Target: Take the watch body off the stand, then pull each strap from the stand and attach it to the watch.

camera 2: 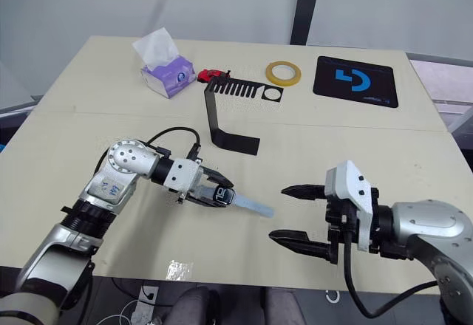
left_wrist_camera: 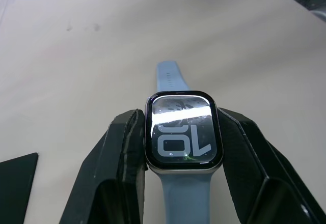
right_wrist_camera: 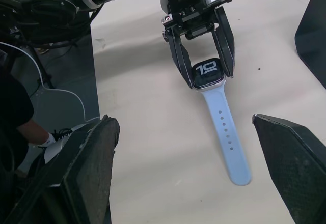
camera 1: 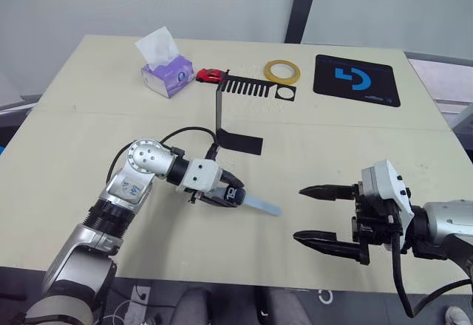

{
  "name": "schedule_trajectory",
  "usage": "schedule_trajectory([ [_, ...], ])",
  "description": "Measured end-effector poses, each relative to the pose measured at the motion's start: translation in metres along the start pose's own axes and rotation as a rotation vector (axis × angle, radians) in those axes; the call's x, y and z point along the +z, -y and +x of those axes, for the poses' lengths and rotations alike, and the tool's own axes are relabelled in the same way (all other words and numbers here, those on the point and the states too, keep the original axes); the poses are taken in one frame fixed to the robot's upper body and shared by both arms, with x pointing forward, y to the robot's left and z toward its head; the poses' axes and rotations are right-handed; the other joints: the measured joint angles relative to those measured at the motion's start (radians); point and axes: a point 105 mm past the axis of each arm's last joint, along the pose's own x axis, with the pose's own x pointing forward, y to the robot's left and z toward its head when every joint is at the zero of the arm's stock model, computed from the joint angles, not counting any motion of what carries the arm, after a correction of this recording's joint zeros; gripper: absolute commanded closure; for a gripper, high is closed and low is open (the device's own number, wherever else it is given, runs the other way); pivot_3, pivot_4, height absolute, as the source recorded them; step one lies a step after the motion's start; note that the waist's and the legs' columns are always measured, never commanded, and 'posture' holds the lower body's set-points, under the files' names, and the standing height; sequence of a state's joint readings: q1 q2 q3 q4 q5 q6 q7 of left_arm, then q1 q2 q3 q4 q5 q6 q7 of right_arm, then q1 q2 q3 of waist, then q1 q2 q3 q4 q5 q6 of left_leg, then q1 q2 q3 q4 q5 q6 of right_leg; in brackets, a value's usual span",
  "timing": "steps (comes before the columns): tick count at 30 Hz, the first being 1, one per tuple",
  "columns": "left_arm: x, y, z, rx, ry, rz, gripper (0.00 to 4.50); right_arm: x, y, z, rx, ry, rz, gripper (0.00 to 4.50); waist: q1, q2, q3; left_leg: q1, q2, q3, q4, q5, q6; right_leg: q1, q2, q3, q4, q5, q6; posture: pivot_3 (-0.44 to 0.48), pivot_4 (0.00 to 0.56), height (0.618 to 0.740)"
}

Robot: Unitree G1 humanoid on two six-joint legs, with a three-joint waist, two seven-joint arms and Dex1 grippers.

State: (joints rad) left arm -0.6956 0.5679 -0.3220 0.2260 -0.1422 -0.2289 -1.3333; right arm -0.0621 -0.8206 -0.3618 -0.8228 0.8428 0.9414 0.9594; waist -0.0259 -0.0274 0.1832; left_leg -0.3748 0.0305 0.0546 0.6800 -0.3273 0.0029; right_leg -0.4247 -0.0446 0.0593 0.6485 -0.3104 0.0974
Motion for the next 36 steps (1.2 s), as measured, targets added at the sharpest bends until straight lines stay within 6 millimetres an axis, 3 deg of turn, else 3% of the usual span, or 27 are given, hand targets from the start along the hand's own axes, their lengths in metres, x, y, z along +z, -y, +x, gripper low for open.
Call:
schedule_trajectory([
  [5,-0.004,0.000,0.000,0.008,-0.008,-0.016,2.81,0.000,0.001,-0.001,-0.012,-0.007,-0.016,0.03,0.000,0.000,0.000,0.000,0.000,0.000,0.000,0.000,0.000,0.000,0.000,0.000,0.000,0.000,0.000,0.000,0.150,0.738],
  [11,-0.018,0.017,0.002,-0.020,-0.049,-0.278,2.81,-0.003,0.000,0.002,-0.018,-0.014,-0.023,0.03,-0.002,0.000,0.000,0.000,0.001,0.000,0.000,0.000,0.000,0.000,0.001,0.000,0.000,0.000,0.000,0.000,0.150,0.738],
  [15,-0.016,0.026,0.005,-0.030,-0.064,-0.387,2.81,-0.005,0.000,0.002,-0.025,-0.020,-0.027,0.03,0.000,0.000,0.000,0.000,0.001,0.000,0.000,0.000,0.000,0.000,0.000,0.000,0.000,0.000,0.000,0.000,0.150,0.738],
  [23,-0.022,0.045,0.018,-0.021,-0.143,-0.430,2.81,-0.015,0.000,0.003,-0.045,-0.054,-0.034,0.03,-0.001,0.000,0.000,0.000,0.001,-0.001,0.000,0.000,0.001,0.000,0.000,0.000,-0.001,0.000,0.000,0.000,0.150,0.738],
  [30,-0.022,0.047,0.019,0.013,-0.195,-0.401,2.81,-0.018,0.001,0.002,-0.062,-0.061,-0.049,0.03,-0.001,0.000,0.000,0.000,0.001,-0.001,0.000,0.000,0.001,0.001,0.000,0.000,-0.001,0.000,0.000,0.000,0.150,0.738],
  [36,-0.019,0.056,0.014,0.009,-0.191,-0.486,0.02,-0.022,0.001,0.001,-0.064,-0.087,-0.059,0.00,-0.002,0.000,0.000,0.001,0.001,-0.001,0.000,0.000,0.001,0.001,0.000,0.000,-0.001,0.000,0.000,0.000,0.150,0.738],
])
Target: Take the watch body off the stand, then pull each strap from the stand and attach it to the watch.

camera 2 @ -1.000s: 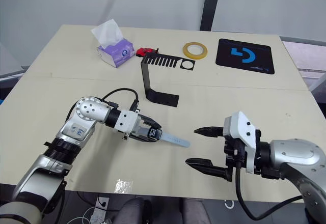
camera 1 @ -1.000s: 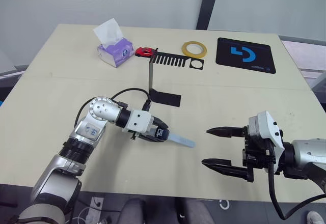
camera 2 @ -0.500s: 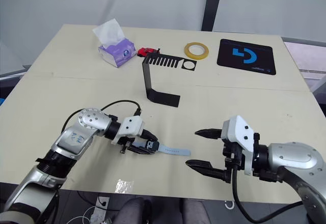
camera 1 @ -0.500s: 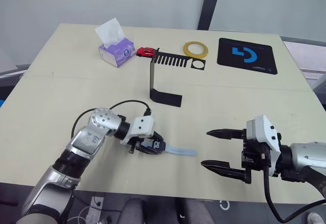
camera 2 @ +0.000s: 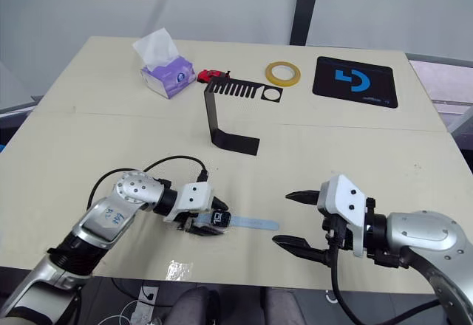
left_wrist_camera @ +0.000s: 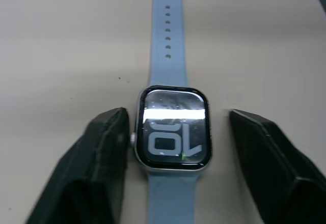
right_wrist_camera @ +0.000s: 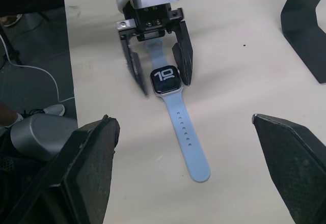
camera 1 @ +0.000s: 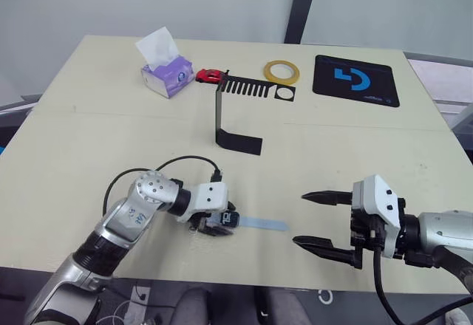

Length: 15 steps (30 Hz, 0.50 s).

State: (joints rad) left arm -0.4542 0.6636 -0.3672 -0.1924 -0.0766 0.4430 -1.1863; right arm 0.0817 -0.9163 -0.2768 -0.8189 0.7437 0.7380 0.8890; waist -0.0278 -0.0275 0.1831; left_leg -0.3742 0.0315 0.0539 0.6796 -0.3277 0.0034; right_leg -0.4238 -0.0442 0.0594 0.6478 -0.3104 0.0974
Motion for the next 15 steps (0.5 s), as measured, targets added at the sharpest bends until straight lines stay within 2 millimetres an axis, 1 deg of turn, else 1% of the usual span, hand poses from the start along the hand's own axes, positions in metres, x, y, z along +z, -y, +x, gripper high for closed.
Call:
schedule_trajectory([
  [3,-0.005,0.005,-0.020,0.002,0.017,-0.086,0.02,-0.005,-0.003,-0.003,0.006,-0.017,0.022,0.00,-0.002,0.000,0.000,0.000,0.000,0.000,0.000,0.000,0.000,0.000,0.000,0.000,0.000,0.000,0.000,0.000,0.150,0.738],
  [4,-0.006,0.007,-0.035,0.002,0.047,-0.130,0.02,-0.007,-0.002,-0.006,-0.003,-0.023,0.030,0.00,-0.001,0.000,0.000,0.000,0.000,0.000,0.000,0.000,0.000,0.000,0.000,0.000,0.000,0.000,0.000,0.000,0.150,0.738],
  [5,-0.006,0.008,-0.040,0.007,0.054,-0.143,0.02,-0.007,-0.001,-0.008,-0.009,-0.024,0.031,0.00,-0.001,0.000,0.000,0.000,0.001,-0.001,0.000,0.000,0.000,0.000,0.000,-0.001,0.000,0.000,0.000,0.000,0.150,0.738],
  [8,0.001,0.010,-0.085,0.027,0.121,-0.217,0.02,-0.005,0.002,-0.023,-0.042,-0.020,0.050,0.00,0.000,0.000,0.000,0.000,0.000,-0.001,-0.001,0.000,0.000,0.001,-0.001,-0.002,-0.002,0.000,0.000,0.000,0.150,0.738],
  [9,0.002,0.012,-0.106,0.048,0.124,-0.238,0.02,-0.005,0.004,-0.032,-0.059,-0.017,0.063,0.00,0.000,0.000,0.000,0.000,0.000,-0.002,-0.001,0.000,0.000,0.002,-0.001,-0.002,-0.003,0.000,0.000,0.000,0.150,0.738],
  [13,-0.007,0.014,-0.169,0.170,0.086,-0.344,0.02,-0.005,0.012,-0.062,-0.113,-0.044,0.101,0.00,-0.001,0.000,0.001,0.005,0.000,-0.001,-0.005,0.000,0.000,0.005,-0.001,-0.002,-0.006,-0.001,-0.001,0.000,0.150,0.738],
  [14,-0.012,0.017,-0.184,0.201,0.069,-0.377,0.02,-0.005,0.013,-0.071,-0.128,-0.049,0.111,0.00,-0.001,0.000,0.001,0.007,0.000,-0.001,-0.009,0.000,0.000,0.008,-0.001,-0.003,-0.010,-0.001,-0.001,0.000,0.150,0.738],
  [15,-0.015,0.020,-0.193,0.215,0.053,-0.400,0.02,-0.006,0.013,-0.077,-0.131,-0.056,0.121,0.00,0.000,0.000,0.001,0.008,0.000,-0.001,-0.012,0.000,0.000,0.009,-0.002,-0.003,-0.012,-0.001,-0.001,0.000,0.150,0.738],
])
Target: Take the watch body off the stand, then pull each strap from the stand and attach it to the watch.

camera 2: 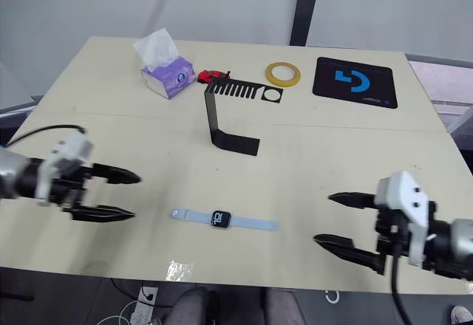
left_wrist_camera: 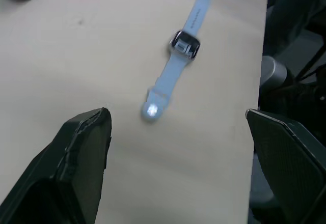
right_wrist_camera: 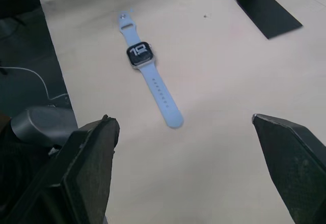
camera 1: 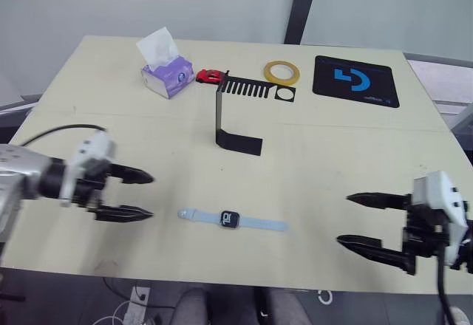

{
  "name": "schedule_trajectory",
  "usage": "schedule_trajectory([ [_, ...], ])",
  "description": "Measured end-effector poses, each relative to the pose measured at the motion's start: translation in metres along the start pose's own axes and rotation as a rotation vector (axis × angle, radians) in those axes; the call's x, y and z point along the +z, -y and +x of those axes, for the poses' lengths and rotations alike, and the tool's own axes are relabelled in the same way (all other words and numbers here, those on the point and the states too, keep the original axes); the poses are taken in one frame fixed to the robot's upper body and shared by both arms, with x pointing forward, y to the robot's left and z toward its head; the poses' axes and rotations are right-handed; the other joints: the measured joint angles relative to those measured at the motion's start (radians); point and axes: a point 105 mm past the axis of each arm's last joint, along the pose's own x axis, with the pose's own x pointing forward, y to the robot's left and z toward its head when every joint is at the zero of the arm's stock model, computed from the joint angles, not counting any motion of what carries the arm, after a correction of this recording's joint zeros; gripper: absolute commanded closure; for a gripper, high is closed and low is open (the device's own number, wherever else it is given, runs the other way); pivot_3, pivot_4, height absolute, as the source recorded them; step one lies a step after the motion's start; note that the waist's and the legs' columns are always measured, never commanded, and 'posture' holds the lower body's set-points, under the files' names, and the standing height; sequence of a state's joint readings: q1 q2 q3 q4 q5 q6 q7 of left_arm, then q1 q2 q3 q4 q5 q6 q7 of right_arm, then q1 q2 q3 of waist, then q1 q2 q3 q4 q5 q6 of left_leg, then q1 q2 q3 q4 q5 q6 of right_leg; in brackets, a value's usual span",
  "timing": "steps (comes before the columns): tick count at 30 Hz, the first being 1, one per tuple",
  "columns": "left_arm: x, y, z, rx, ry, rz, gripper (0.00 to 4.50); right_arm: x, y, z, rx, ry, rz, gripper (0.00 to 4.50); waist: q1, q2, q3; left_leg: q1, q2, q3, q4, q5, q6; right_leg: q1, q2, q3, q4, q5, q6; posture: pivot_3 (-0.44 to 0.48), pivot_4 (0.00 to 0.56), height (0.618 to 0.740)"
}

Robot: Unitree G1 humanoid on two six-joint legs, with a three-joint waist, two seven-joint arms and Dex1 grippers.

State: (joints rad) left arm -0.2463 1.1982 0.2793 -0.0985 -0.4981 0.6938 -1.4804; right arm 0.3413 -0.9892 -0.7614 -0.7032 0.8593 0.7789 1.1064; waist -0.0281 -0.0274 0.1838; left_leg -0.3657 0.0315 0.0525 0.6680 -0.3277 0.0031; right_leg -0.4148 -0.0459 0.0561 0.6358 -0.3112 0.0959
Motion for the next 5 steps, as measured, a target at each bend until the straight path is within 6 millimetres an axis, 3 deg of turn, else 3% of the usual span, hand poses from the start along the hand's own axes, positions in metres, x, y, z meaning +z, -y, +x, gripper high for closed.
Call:
schedule_trajectory([
  [5,-0.010,0.004,-0.017,0.042,-0.024,-0.022,0.02,0.001,0.007,-0.017,-0.022,0.004,0.009,0.00,0.000,0.000,0.000,0.005,0.000,0.000,-0.004,0.000,0.000,0.005,-0.003,0.000,-0.004,0.000,0.000,0.000,0.150,0.738],
])
